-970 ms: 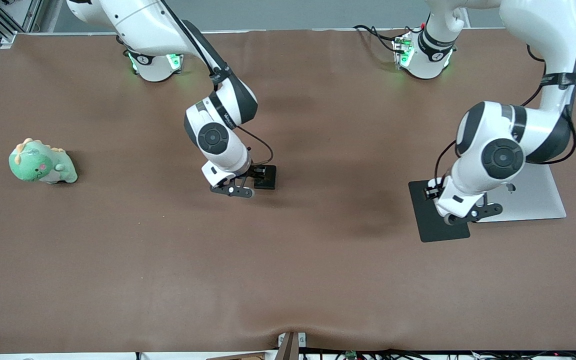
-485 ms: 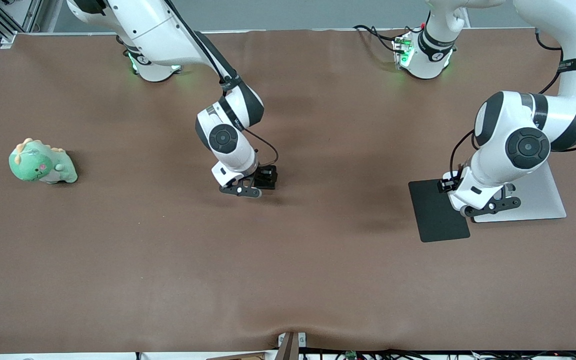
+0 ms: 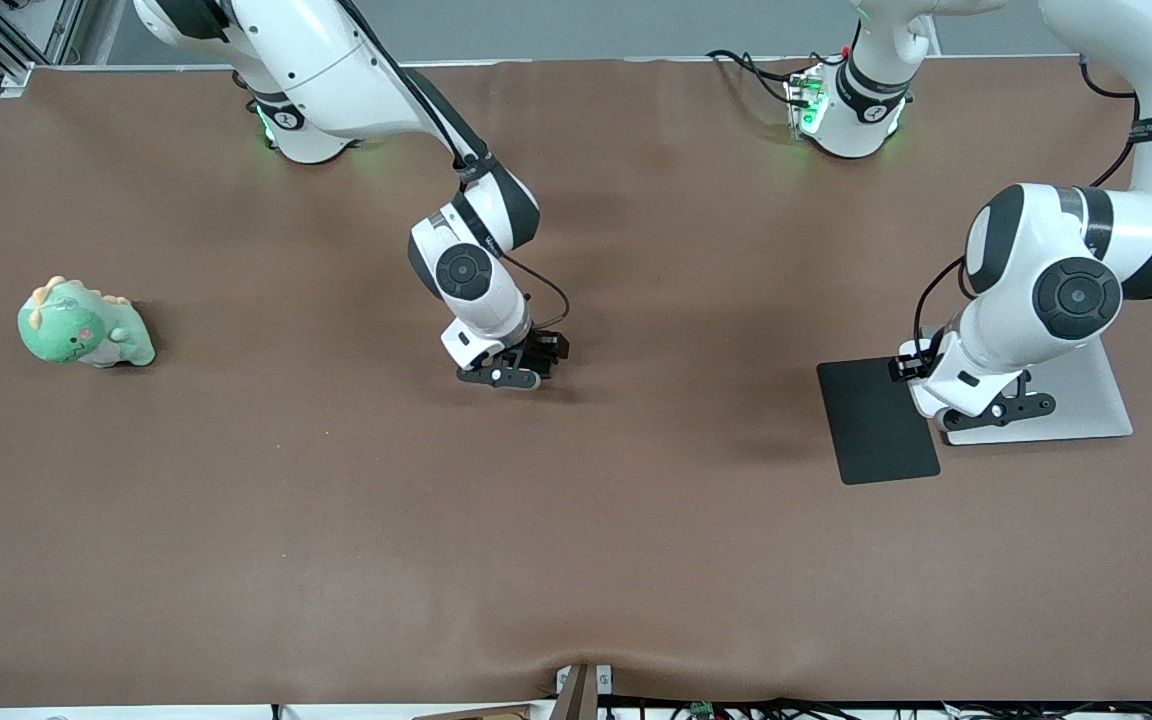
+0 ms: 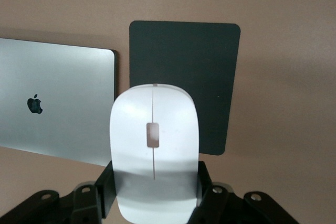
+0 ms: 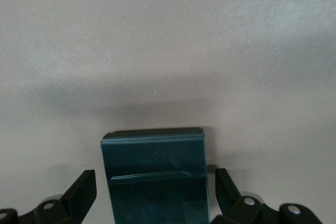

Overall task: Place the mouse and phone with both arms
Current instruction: 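Grasp the phone with the right gripper while the left gripper holds the mouse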

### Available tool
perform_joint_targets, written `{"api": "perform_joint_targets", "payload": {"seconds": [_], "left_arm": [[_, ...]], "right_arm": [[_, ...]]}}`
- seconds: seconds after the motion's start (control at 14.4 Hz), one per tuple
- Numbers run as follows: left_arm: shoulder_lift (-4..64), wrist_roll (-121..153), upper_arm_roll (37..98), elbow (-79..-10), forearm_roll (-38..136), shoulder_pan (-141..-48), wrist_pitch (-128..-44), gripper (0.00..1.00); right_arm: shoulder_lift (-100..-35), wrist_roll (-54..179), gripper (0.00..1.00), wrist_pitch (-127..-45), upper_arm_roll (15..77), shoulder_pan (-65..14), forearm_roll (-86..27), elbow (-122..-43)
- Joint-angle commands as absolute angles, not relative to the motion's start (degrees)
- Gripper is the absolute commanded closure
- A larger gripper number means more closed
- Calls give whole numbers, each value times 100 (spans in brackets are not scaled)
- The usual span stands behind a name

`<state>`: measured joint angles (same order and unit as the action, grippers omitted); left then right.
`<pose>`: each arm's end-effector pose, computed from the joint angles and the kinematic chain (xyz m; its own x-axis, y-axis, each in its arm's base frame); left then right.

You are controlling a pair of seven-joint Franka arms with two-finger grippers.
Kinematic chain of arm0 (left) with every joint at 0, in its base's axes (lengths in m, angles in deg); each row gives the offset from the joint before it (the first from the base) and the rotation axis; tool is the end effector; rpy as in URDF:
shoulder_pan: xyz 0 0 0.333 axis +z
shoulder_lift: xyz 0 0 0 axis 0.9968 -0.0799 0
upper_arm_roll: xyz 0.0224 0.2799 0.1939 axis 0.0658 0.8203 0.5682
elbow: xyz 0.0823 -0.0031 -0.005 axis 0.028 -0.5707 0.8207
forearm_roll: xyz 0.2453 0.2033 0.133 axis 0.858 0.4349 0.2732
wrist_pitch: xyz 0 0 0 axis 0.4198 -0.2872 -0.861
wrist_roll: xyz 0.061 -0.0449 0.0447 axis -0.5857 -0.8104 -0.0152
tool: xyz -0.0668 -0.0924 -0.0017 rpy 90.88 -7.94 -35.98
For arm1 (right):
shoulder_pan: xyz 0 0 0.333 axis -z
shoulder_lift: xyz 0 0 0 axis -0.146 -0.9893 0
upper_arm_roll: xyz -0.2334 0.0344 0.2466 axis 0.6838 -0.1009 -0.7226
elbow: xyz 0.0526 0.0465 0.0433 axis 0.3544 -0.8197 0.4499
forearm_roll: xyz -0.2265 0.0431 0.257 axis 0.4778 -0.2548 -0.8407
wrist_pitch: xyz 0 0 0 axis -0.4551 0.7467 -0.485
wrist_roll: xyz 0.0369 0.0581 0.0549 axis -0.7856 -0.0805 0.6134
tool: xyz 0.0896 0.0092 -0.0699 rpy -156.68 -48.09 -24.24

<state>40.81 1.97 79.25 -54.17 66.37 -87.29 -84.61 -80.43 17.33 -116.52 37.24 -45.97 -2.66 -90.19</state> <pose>0.5554 -0.0684 0.3981 0.9829 0.1482 -0.1092 0.1323 -0.9812 -0.1408 0.4800 0.4092 0.2294 0.9887 -0.1370 -0.0611 -0.1440 -0.9809 -0.1307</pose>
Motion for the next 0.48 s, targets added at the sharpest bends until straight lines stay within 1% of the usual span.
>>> {"api": "perform_joint_targets", "payload": {"seconds": [0.0,0.14,0.21,0.35,0.42], "left_arm": [[4228,231,7849,-5757,6751,-8673,-8804,100],[4245,240,7849,-5959,6751,-8665,-9058,100],[4254,240,7849,-6065,6751,-8665,-9199,100],[4263,240,7849,-6223,6751,-8665,-9419,100],[4263,231,7849,-6294,6751,-8665,-9490,100]], "right_arm": [[-8056,1711,5,-11669,3700,-4619,-156,-9034],[-8056,1703,49,-11651,3700,-4618,-138,-9016],[-8056,1711,49,-11651,3709,-4619,-103,-9025],[-8056,1729,63,-11634,3700,-4592,20,-9025],[-8047,1737,78,-11599,3700,-4584,29,-9025]]}}
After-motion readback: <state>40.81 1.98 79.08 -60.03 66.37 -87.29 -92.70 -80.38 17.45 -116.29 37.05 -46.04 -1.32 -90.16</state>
